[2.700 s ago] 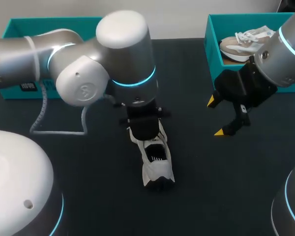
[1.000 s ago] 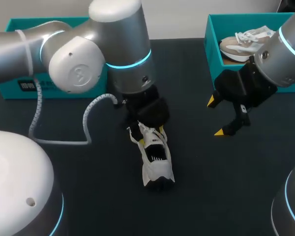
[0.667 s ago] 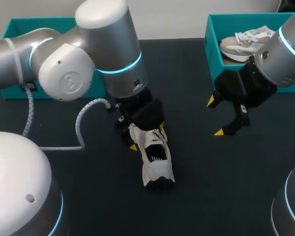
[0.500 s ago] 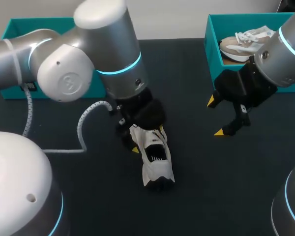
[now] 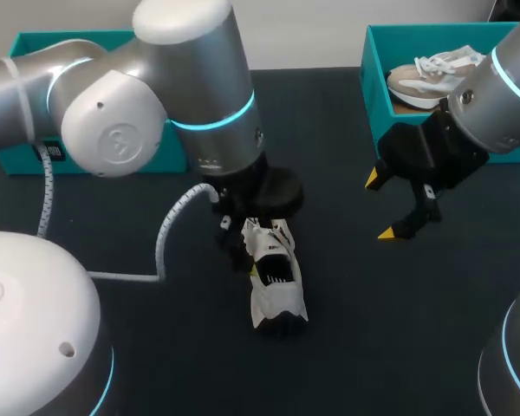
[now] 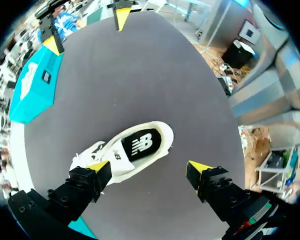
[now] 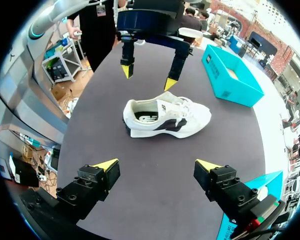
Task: Take the shoe out of the shoebox, open the shoe tongue, remove and reinsert the insole, then place the shoe into the shoebox
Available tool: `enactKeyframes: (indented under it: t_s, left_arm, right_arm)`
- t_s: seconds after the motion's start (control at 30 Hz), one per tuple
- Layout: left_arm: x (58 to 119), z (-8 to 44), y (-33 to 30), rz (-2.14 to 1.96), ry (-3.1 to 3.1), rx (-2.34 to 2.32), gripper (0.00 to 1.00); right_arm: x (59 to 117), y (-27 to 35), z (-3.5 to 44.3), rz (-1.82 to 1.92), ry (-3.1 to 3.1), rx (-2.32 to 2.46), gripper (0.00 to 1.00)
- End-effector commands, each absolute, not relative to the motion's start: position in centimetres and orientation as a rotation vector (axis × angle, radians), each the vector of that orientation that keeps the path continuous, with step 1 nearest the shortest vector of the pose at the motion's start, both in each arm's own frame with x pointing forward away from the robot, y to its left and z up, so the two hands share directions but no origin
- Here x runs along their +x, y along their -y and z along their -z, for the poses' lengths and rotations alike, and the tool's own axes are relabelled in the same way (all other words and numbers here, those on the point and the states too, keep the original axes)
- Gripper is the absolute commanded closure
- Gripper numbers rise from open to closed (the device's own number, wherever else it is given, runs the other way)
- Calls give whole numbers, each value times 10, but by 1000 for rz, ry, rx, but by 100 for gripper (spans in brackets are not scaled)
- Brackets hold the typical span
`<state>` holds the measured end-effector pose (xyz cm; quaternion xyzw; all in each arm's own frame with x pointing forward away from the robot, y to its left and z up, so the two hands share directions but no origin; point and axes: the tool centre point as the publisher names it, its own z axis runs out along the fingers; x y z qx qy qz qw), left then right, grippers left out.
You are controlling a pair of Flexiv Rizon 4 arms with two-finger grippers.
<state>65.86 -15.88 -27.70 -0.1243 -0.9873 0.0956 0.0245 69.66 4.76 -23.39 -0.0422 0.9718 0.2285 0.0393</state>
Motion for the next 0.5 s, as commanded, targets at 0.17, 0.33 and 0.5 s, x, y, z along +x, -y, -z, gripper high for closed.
enactKeyframes:
  t_s: [0.17, 0.33, 0.5]
  left_arm:
    - [631, 290, 170, -116, 3222, 319, 8]
    - [625, 301, 175, -113, 3183, 328, 12]
    - [619, 312, 179, -99, 3166, 294, 19]
  right_arm:
    - [697, -49, 235, -699, -2980, -130, 0]
    - [697, -49, 235, -699, -2980, -130, 0]
    - [697, -49, 235, -699, -2980, -130, 0]
